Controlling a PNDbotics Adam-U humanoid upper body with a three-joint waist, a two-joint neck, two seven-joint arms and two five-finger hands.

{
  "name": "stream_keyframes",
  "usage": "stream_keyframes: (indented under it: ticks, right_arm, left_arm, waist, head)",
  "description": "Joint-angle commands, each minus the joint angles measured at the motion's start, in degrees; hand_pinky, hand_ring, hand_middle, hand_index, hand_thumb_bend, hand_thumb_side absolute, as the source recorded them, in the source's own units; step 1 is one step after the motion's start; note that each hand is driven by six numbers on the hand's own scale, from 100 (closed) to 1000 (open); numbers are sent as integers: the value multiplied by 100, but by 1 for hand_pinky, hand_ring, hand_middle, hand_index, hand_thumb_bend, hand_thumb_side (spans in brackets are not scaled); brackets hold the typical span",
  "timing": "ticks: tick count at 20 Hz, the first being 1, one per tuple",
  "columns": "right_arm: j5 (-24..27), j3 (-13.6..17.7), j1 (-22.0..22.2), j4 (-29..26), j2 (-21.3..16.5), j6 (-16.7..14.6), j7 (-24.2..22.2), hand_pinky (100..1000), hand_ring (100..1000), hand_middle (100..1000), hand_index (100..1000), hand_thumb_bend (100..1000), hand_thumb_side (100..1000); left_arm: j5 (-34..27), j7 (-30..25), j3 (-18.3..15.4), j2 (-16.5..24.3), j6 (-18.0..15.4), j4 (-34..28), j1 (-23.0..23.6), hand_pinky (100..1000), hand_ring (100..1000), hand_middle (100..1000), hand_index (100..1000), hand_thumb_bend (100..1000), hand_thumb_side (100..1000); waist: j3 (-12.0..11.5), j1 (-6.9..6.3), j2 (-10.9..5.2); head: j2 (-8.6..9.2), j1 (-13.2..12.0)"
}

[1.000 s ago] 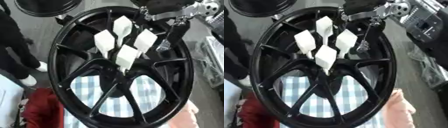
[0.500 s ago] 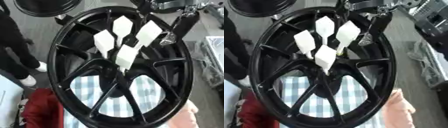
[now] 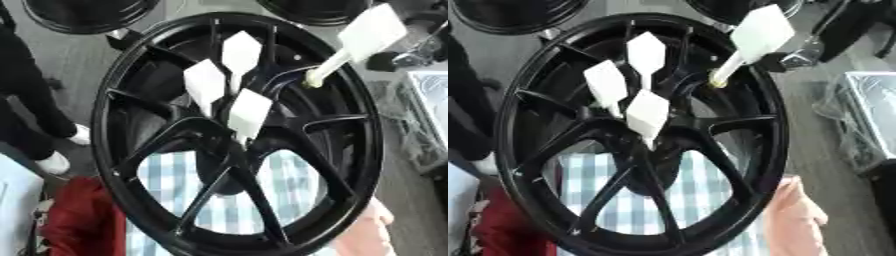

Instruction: Pull the pin out of the wheel hub.

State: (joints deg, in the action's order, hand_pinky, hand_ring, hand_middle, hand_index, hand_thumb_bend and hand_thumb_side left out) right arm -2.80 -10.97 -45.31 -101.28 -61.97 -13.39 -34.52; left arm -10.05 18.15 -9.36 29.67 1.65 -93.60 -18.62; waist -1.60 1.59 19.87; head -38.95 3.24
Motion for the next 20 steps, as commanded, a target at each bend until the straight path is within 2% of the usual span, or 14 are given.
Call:
stream_keyframes:
  ticks: [1,4,10,14,16,17,20]
  right_arm:
    - [101,867,551,-187,-684,123,535,660,602,491,545,357,100]
    - [-104,1551,1432,106,-967,188,963,671,608,494,547,357,100]
    - [-909,2463,2605,976,-1026,203,1431,704,630,509,559,358,100]
    - [-1368,2725,3059,1531,-931,214,1528,732,667,548,596,386,100]
    - [-1513,2823,3186,1780,-871,216,1480,760,715,607,666,429,100]
    - [-1586,2866,3222,1884,-839,219,1468,784,752,664,726,474,110]
    - [-1777,2921,3241,2074,-776,187,1451,838,852,806,862,622,303]
  left_arm:
    - [52,51,-103,167,-14,-126,-21,783,814,824,762,181,697]
    - [53,90,-141,194,-18,-125,11,784,814,824,762,180,697]
    - [58,167,-216,243,-31,-123,86,784,814,823,761,180,695]
    - [59,195,-237,261,-36,-123,110,784,814,824,761,179,696]
    - [59,200,-240,264,-35,-120,118,784,814,824,761,179,696]
    - [58,202,-242,264,-35,-119,117,784,815,824,761,179,696]
    - [57,199,-237,263,-37,-121,108,784,815,824,761,178,695]
  waist:
    - [33,-17,-82]
    - [111,-29,-72]
    - [265,-51,-79]
    - [318,-50,-92]
    - [336,-53,-97]
    - [341,-54,-100]
    - [345,-65,-108]
  head:
    - [52,-61]
    - [50,-143]
    - [25,-303]
    - [24,-349]
    - [23,-362]
    - [21,-362]
    - [28,-356]
